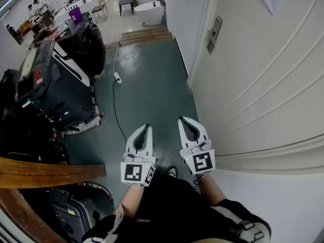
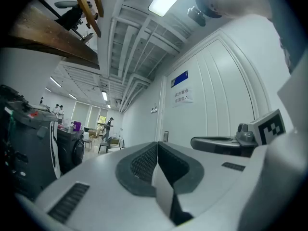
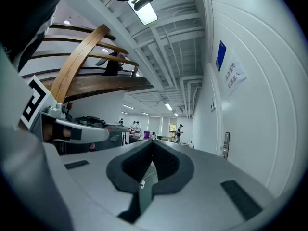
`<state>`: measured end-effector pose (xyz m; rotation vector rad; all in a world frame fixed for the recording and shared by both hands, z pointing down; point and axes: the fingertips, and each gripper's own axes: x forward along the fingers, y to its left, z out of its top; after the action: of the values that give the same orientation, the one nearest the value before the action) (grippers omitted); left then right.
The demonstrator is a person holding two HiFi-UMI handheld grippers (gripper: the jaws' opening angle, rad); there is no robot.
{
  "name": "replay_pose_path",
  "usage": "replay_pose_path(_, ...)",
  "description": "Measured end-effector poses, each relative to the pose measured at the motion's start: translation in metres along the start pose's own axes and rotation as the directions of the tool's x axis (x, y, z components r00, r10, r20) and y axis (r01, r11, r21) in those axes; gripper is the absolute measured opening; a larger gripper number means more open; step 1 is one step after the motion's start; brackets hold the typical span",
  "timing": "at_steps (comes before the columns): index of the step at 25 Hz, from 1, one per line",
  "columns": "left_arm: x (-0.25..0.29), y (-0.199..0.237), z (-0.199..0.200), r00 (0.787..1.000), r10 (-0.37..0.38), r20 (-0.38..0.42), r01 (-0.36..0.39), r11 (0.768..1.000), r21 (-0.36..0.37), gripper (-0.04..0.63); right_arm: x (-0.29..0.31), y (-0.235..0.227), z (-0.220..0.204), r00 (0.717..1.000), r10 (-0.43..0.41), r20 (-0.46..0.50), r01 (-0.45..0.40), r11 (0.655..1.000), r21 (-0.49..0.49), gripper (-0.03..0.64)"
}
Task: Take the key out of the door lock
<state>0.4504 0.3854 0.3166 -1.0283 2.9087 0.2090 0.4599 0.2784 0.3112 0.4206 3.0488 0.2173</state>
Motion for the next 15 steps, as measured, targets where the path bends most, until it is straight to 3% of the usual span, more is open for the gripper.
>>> replay_pose_path(7,-0.011,-0.014,-0.003,1.000,-0.003,-0.013,0.003,1.000,0.000,0.025,-0.016,0.005,0.005,1.000,0.006,0.007,-0.006,1.000,-0.004,0.008)
replay_pose_path(15,-0.007,-0.012,-0.027,0.996,-0.028,-0.087,0.029,1.000,0.011,0.026,-0.015,-0.003,-0.014,1.000,-0.007,0.007,0.007,0.996,0.090,0.008)
